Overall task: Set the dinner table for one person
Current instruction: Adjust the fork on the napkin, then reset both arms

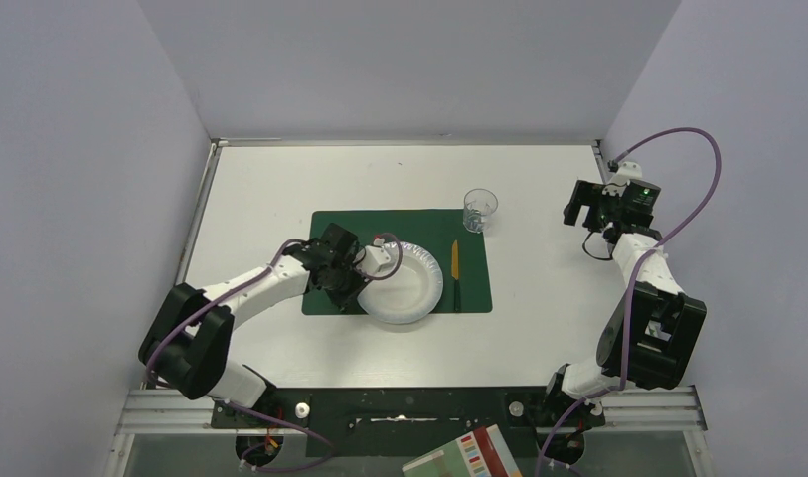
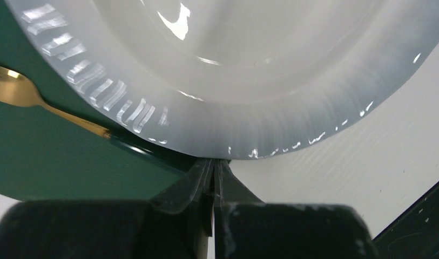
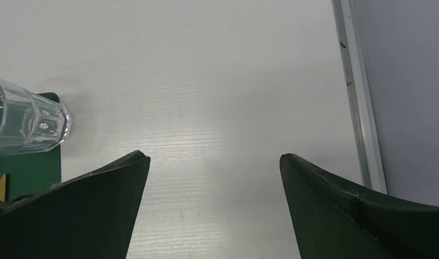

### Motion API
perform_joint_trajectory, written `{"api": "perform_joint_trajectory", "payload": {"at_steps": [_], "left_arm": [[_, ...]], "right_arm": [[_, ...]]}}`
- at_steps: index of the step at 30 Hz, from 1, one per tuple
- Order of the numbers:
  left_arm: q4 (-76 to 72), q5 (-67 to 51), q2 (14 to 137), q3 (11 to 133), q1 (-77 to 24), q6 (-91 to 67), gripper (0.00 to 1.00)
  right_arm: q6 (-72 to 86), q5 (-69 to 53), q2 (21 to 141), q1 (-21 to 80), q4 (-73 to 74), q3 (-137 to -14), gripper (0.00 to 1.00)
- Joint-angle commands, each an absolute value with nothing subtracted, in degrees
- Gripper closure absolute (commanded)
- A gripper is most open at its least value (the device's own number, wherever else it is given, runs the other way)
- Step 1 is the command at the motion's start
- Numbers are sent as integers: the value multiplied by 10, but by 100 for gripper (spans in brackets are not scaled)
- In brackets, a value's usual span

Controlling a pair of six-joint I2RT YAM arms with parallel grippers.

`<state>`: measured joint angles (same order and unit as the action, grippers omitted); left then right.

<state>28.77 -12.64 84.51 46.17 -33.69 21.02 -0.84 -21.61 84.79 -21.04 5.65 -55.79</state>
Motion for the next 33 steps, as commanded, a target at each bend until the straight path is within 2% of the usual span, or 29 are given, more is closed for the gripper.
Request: {"api": "perform_joint_trajectory", "payload": {"at_steps": [1, 8, 13, 16, 18, 24, 27, 33], "left_arm": [[326, -119, 832, 562, -336, 210, 100], [395, -133, 827, 652, -334, 203, 100], [393, -108, 814, 684, -311, 188, 100], [309, -80, 800, 665, -248, 141, 100], [203, -19, 793, 627, -184, 75, 100], [-81, -2, 783, 485, 90, -128, 100], [-162, 94, 778, 437, 116, -131, 100], [-175, 178, 781, 418, 118, -126, 100]], "right_arm": [[-12, -224, 835, -214, 28, -561, 4], [-11, -224, 833, -213, 28, -561, 4], [-11, -223, 841, -214, 32, -564, 3], [1, -203, 857, -213, 41, -577, 1], [9, -180, 871, -212, 55, -593, 2], [23, -158, 878, -210, 60, -600, 2], [32, -144, 870, -209, 49, -592, 2], [36, -120, 861, -199, 42, -591, 2]]}}
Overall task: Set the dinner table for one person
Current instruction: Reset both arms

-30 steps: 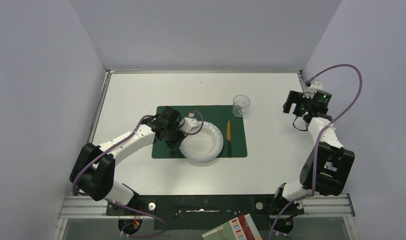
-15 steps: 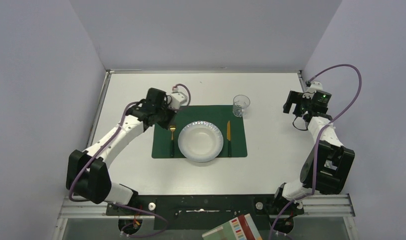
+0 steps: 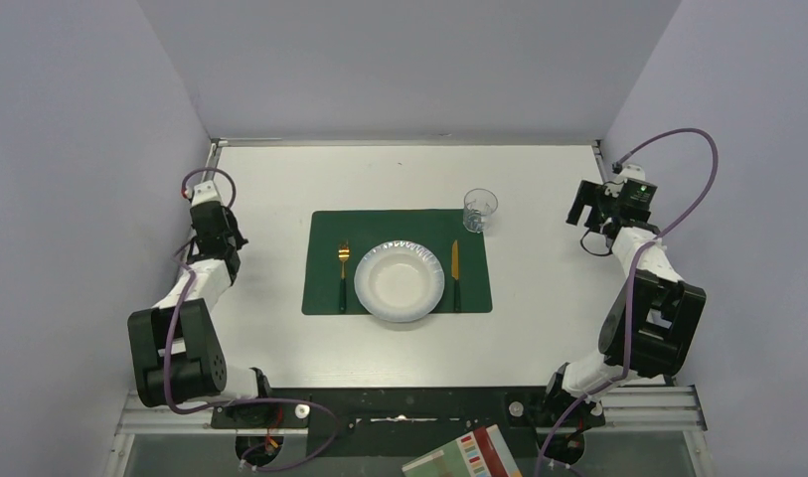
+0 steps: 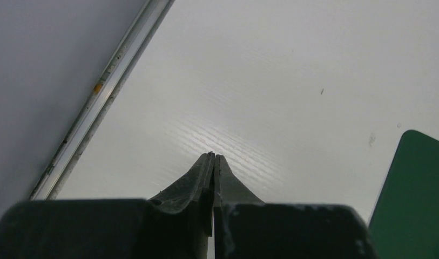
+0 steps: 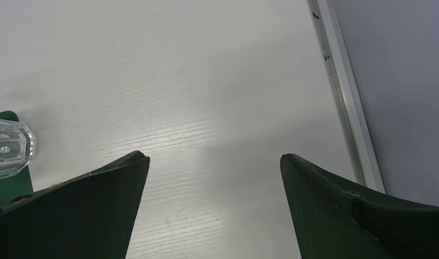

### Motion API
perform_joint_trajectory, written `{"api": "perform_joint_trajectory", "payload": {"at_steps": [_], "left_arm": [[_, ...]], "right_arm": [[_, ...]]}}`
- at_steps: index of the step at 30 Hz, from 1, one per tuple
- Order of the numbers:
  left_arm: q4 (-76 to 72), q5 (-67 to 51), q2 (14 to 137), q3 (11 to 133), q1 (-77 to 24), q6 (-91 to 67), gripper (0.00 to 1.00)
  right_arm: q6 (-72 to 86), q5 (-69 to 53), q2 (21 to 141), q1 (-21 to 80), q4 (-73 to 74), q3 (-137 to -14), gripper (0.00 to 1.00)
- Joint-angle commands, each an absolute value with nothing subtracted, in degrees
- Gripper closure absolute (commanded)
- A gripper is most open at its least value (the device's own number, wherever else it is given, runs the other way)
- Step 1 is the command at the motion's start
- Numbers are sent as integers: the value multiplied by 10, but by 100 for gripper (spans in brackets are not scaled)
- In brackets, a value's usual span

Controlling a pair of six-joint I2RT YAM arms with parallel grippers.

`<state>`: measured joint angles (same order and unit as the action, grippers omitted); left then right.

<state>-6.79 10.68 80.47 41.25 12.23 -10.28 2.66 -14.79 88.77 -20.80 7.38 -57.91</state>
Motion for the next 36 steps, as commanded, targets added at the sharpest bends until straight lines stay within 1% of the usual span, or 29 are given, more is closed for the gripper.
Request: {"api": "perform_joint_trajectory", "payload": {"at_steps": [1, 2, 3, 4, 5, 6, 8, 9, 12, 21, 32, 33, 34, 36], "left_arm": [[-176, 177, 783, 416, 119, -127, 100], [-177, 176, 782, 416, 120, -127, 98], [-179, 177, 781, 414, 120, -128, 83], [-182, 179, 780, 412, 120, -127, 72], [-181, 181, 780, 413, 120, -127, 64], [-177, 183, 780, 415, 120, -128, 51], [-169, 191, 784, 421, 121, -131, 21], [-164, 199, 785, 424, 121, -134, 17], [-156, 205, 788, 432, 120, -135, 16], [-150, 119, 791, 427, 119, -100, 16], [-144, 108, 802, 431, 119, -101, 15], [-147, 108, 800, 430, 120, -100, 15], [-149, 109, 797, 428, 119, -99, 15], [-150, 106, 795, 426, 119, -98, 15]], "right_arm": [[34, -116, 861, -197, 42, -590, 2], [34, -112, 859, -195, 42, -590, 2], [35, -106, 857, -193, 40, -589, 2], [36, -98, 855, -190, 37, -587, 2], [35, -93, 854, -187, 35, -586, 2], [34, -88, 852, -185, 31, -584, 2], [34, -73, 846, -179, 24, -580, 2], [34, -58, 845, -174, 23, -580, 2], [35, -20, 848, -160, 22, -584, 2], [26, 29, 857, -134, 12, -584, 2], [21, 48, 860, -126, -2, -578, 2], [15, 58, 860, -122, -11, -572, 0], [9, 94, 860, -113, -28, -561, 0], [0, 204, 864, -86, -48, -567, 2]]}}
